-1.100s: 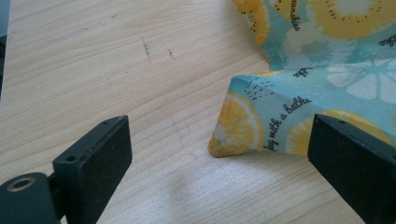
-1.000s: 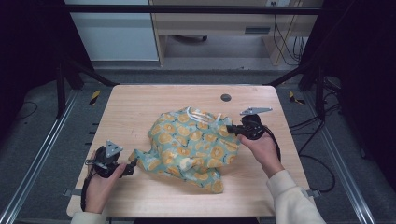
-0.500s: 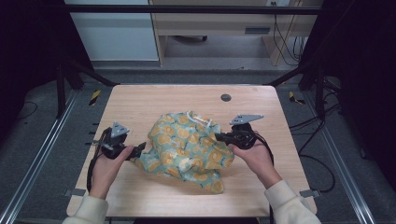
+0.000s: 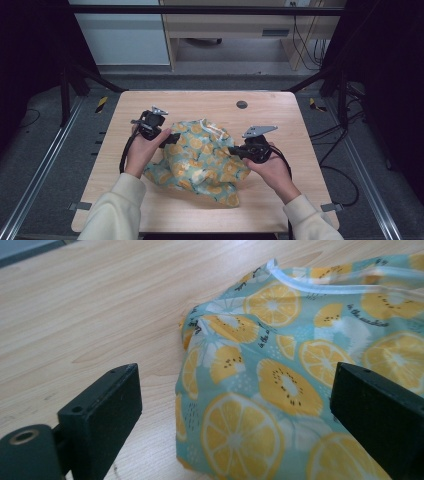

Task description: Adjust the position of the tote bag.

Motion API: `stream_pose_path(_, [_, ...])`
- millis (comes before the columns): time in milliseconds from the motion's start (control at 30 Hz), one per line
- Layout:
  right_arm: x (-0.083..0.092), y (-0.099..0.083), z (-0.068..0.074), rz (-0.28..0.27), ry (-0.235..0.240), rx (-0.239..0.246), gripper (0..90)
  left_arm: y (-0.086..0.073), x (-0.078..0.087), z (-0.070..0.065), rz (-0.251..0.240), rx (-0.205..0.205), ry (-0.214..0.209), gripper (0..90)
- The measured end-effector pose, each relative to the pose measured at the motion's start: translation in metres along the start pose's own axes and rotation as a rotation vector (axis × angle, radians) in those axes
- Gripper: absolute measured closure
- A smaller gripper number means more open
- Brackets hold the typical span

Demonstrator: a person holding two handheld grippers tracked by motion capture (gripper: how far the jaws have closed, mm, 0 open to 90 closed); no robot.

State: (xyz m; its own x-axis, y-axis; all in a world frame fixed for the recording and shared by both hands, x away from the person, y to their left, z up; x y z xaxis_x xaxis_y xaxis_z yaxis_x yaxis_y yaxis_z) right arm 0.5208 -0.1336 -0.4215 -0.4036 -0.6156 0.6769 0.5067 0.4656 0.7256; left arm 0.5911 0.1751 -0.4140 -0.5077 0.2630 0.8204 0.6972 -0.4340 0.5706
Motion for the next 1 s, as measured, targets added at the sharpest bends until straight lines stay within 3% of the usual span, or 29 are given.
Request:
stream_pose_path(200, [-0.002, 0.000, 0.000, -0.001, 0.003, 0.009, 89.9, 0.003, -0.024, 0.001, 0.066, 0.025, -0.015, 5.7])
stream_pose_path(333, [-0.003, -0.001, -0.001, 0.003, 0.005, 0.005, 89.9, 0.002, -0.033, 0.003, 0.078, 0.040, -0.010, 6.2])
stream_pose_path(433, [-0.004, -0.003, -0.004, 0.005, 0.003, -0.002, 89.9, 0.001, -0.041, 0.003, 0.104, 0.049, -0.031, 9.8])
stream_pose_path(567, [-0.005, -0.006, -0.006, 0.006, 0.000, -0.017, 89.9, 0.000, -0.044, 0.000, 0.118, 0.057, -0.042, 32.1])
stream_pose_path(733, [-0.005, -0.007, -0.007, 0.008, -0.001, -0.016, 89.8, -0.006, -0.045, -0.002, 0.127, 0.037, -0.050, 76.1])
stream_pose_path(800, [-0.005, -0.007, -0.008, 0.007, -0.005, -0.015, 89.8, -0.008, -0.044, -0.003, 0.116, 0.027, -0.055, 86.2])
stream_pose_path(967, [-0.003, -0.006, -0.011, 0.001, -0.018, -0.029, 89.9, -0.013, -0.039, -0.005, 0.083, 0.009, -0.048, 89.9])
stream_pose_path(1000, [0.000, -0.005, -0.013, -0.007, -0.029, -0.029, 89.9, -0.014, -0.031, -0.003, 0.045, 0.013, -0.041, 89.9])
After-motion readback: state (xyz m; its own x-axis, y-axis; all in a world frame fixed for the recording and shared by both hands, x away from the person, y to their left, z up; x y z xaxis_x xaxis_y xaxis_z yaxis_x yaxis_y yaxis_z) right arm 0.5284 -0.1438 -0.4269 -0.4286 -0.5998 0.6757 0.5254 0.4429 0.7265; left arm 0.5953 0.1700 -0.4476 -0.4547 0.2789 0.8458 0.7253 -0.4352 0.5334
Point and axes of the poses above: each handheld gripper's, and its own axes: x roughly backward along the jaws, y roughly out of its top, z roughly to its left, the point moved 2 cm from there along -x, roughly forward along the jaws, and after that the axes turned 7 degrees about z, right-handed, at the moved point
